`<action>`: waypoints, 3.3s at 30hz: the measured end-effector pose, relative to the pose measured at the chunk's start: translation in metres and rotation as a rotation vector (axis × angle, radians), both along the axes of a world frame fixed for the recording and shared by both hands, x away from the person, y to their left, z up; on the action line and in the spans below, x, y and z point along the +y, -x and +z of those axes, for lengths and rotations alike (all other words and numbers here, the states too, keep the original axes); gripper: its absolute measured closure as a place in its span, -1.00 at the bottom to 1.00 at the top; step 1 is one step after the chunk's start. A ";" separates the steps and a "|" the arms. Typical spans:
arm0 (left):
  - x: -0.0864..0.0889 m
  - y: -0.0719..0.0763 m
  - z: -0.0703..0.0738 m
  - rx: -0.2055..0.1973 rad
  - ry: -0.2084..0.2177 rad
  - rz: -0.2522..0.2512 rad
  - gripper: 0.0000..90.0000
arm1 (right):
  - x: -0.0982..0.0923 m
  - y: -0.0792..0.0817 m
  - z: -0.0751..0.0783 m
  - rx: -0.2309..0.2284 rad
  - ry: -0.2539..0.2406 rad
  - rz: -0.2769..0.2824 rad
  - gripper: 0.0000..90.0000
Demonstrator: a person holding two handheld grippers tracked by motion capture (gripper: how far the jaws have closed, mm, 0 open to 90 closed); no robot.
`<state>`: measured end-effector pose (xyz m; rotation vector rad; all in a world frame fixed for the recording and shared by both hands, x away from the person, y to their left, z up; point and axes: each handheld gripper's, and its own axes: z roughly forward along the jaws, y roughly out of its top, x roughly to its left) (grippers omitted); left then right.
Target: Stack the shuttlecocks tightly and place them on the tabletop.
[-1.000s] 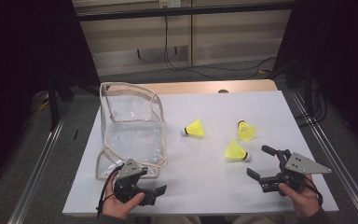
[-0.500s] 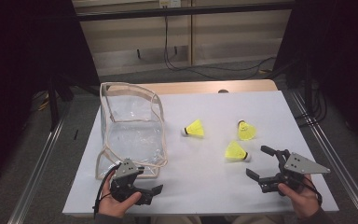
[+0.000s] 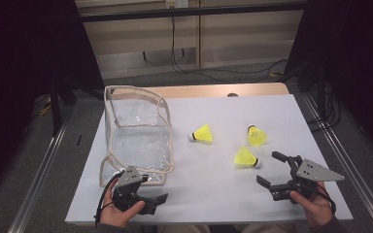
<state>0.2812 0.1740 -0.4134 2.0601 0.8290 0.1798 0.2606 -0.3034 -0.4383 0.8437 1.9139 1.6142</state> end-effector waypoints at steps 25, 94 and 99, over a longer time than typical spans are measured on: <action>0.010 0.005 0.007 -0.016 0.022 0.004 -0.89 | 0.001 0.000 -0.001 -0.002 0.007 0.003 -0.94; 0.049 -0.024 -0.012 -0.034 0.050 0.024 -0.88 | 0.003 -0.002 -0.001 0.008 0.027 -0.003 -0.94; 0.048 -0.025 -0.013 -0.036 0.056 0.030 -0.88 | 0.003 -0.005 -0.001 0.019 0.036 -0.014 -0.94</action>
